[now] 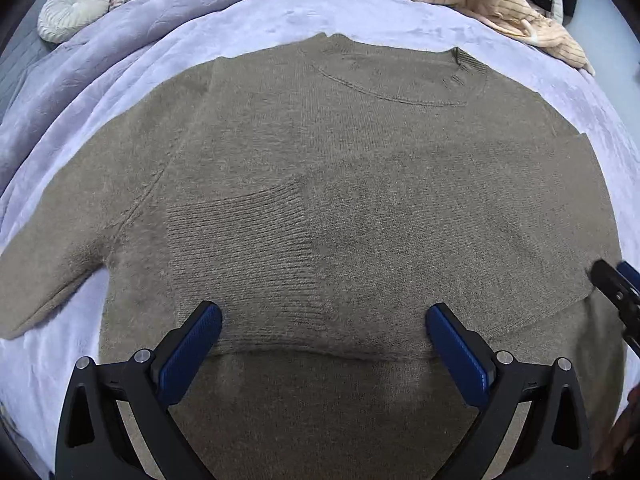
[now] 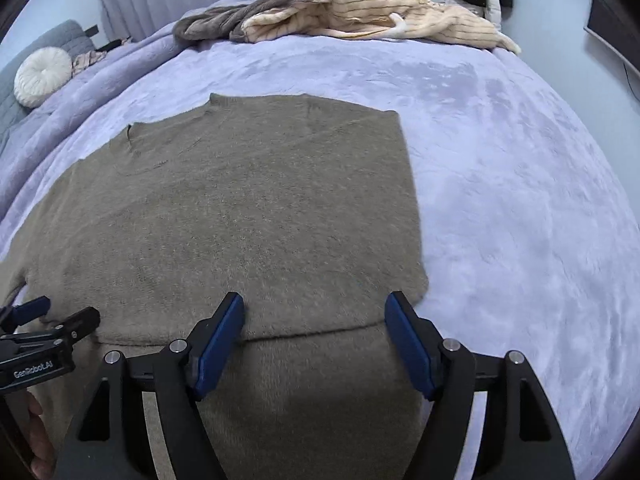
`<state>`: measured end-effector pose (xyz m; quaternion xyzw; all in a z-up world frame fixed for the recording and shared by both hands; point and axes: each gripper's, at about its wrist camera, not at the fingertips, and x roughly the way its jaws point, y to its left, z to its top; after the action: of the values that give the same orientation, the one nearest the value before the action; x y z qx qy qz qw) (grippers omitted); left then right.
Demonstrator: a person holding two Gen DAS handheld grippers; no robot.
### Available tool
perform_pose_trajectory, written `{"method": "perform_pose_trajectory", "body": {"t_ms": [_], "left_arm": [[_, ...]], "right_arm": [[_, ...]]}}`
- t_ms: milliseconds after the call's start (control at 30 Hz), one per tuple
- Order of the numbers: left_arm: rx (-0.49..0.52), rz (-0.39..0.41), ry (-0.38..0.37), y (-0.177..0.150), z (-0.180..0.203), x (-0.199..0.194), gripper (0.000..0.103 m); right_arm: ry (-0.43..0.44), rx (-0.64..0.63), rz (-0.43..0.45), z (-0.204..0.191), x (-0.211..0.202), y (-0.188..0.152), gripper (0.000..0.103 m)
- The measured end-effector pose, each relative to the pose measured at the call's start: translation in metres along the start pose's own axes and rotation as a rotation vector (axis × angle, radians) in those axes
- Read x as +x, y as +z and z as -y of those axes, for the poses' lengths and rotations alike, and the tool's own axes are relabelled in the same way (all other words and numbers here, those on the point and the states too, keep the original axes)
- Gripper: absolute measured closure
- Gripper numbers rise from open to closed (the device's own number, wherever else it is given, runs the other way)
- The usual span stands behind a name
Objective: Fold small clothes
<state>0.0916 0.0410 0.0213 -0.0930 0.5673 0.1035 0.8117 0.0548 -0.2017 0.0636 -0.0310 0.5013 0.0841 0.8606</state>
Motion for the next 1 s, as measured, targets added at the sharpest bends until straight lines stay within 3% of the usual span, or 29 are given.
{"method": "perform_pose_trajectory", "body": {"t_ms": [133, 233, 300, 400, 467, 567, 800, 900, 1000], "left_arm": [[-0.053, 0.039, -0.078, -0.011, -0.002, -0.026, 0.0], [-0.022, -0.018, -0.055, -0.02, 0.001, -0.013, 0.0], [0.004, -0.036, -0.033, -0.033, -0.002, -0.009, 0.0], [0.012, 0.007, -0.028, -0.059, -0.011, -0.028, 0.0], [0.029, 0.003, -0.08, -0.08, -0.013, -0.037, 0.0], [0.161, 0.016, -0.049, -0.113, -0.008, -0.045, 0.0], [0.222, 0.044, -0.12, -0.182, -0.048, -0.073, 0.0], [0.211, 0.052, -0.118, -0.195, -0.052, -0.091, 0.0], [0.227, 0.077, -0.215, -0.212, -0.04, -0.109, 0.0]], "right_arm": [[0.047, -0.035, 0.042, -0.017, -0.014, -0.003, 0.025], [0.094, -0.075, -0.014, -0.038, 0.002, -0.01, 0.024], [0.061, -0.091, -0.058, -0.045, 0.009, -0.021, 0.025], [0.036, -0.138, -0.022, -0.05, -0.013, -0.046, 0.024], [0.08, -0.163, -0.013, -0.052, -0.029, -0.071, 0.022], [0.071, -0.256, -0.022, -0.057, -0.039, -0.106, 0.021], [0.114, -0.397, 0.007, -0.021, -0.085, -0.175, 0.021], [0.114, -0.414, -0.009, -0.02, -0.1, -0.177, 0.02], [0.189, -0.429, 0.02, -0.042, -0.108, -0.164, 0.02]]}}
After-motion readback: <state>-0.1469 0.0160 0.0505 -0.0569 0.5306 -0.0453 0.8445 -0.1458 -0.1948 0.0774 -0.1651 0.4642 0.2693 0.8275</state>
